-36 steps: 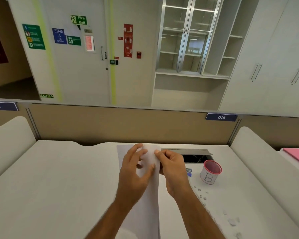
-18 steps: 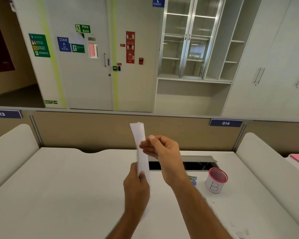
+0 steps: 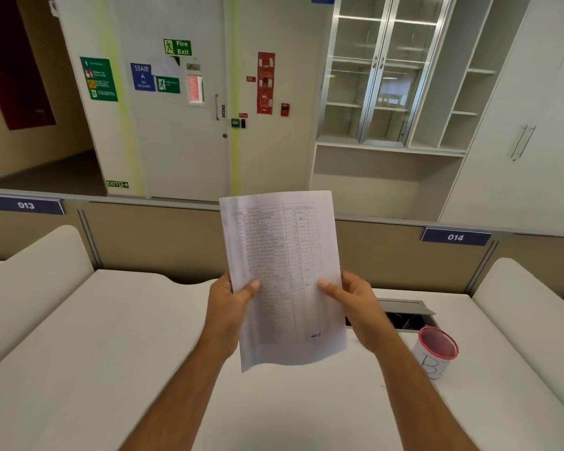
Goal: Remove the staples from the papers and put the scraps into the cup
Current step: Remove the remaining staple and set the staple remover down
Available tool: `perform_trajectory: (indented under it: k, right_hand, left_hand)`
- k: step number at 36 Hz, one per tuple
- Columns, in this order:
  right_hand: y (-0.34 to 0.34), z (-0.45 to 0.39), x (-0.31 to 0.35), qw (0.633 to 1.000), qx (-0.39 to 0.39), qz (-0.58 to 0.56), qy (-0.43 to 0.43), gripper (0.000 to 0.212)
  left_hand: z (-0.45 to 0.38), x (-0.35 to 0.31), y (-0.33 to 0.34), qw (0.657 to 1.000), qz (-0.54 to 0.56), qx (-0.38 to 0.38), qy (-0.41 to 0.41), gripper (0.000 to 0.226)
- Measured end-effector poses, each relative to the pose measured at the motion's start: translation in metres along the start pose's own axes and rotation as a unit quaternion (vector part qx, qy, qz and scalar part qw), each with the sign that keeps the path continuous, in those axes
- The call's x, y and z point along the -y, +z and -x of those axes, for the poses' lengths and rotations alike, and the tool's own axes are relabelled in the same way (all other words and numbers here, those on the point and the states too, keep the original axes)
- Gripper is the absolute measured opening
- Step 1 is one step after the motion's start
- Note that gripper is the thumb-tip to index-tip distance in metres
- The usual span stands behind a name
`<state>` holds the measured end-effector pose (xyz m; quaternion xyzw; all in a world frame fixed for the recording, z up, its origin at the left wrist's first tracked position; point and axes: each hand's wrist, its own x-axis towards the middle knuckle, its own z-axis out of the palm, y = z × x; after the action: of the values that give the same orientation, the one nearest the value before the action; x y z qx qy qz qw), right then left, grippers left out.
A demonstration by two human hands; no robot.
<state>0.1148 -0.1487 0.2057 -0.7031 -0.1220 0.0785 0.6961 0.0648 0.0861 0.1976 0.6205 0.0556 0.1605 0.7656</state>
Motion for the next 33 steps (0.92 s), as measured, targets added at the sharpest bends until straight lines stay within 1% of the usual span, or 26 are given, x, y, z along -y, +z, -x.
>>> perform_trajectory:
  k: [1,3,4,7,9,12,15,20,23,28,33]
  right_hand:
    - [0.002,0.0,-0.005,1.0,0.026,-0.011,0.005,0.049]
    - [0.006,-0.002,-0.015,0.999,0.042,-0.024,0.012,0.039]
    - [0.009,-0.005,-0.022,0.999,0.032,-0.027,0.016,0.037]
    - [0.02,-0.015,-0.041,0.998,-0.038,-0.03,0.036,0.026]
    - [0.028,-0.021,-0.056,0.995,-0.08,-0.007,0.052,0.022]
    - [0.039,-0.031,-0.078,0.989,-0.123,0.031,0.072,0.02]
    - [0.05,-0.044,-0.098,0.983,-0.146,0.069,0.091,0.016]
    - [0.077,-0.067,-0.124,0.976,-0.142,0.113,0.121,0.015]
    - [0.09,-0.079,-0.144,0.969,-0.131,0.151,0.146,0.014]
    - [0.104,-0.092,-0.169,0.962,-0.114,0.194,0.157,0.018]
    - [0.108,-0.105,-0.188,0.955,-0.117,0.222,0.16,0.022]
  left_hand:
    - [-0.005,0.002,-0.004,1.0,-0.006,-0.005,-0.003,0.026]
    - [-0.013,0.005,-0.012,1.0,-0.021,-0.011,-0.006,0.027]
    - [-0.017,0.008,-0.017,0.999,-0.028,-0.012,-0.007,0.029]
    - [-0.023,0.02,-0.034,0.999,-0.045,0.001,-0.02,0.035]
    - [-0.024,0.033,-0.045,0.996,-0.078,0.001,-0.045,0.033]
    - [-0.024,0.059,-0.059,0.985,-0.148,0.003,-0.085,0.032]
    - [-0.025,0.085,-0.068,0.976,-0.183,-0.011,-0.12,0.032]
    - [-0.033,0.111,-0.084,0.963,-0.226,-0.076,-0.126,0.035]
    - [-0.04,0.124,-0.092,0.96,-0.232,-0.096,-0.123,0.037]
    - [-0.055,0.142,-0.104,0.953,-0.259,-0.098,-0.125,0.041]
    - [-0.072,0.159,-0.111,0.943,-0.283,-0.1,-0.14,0.042]
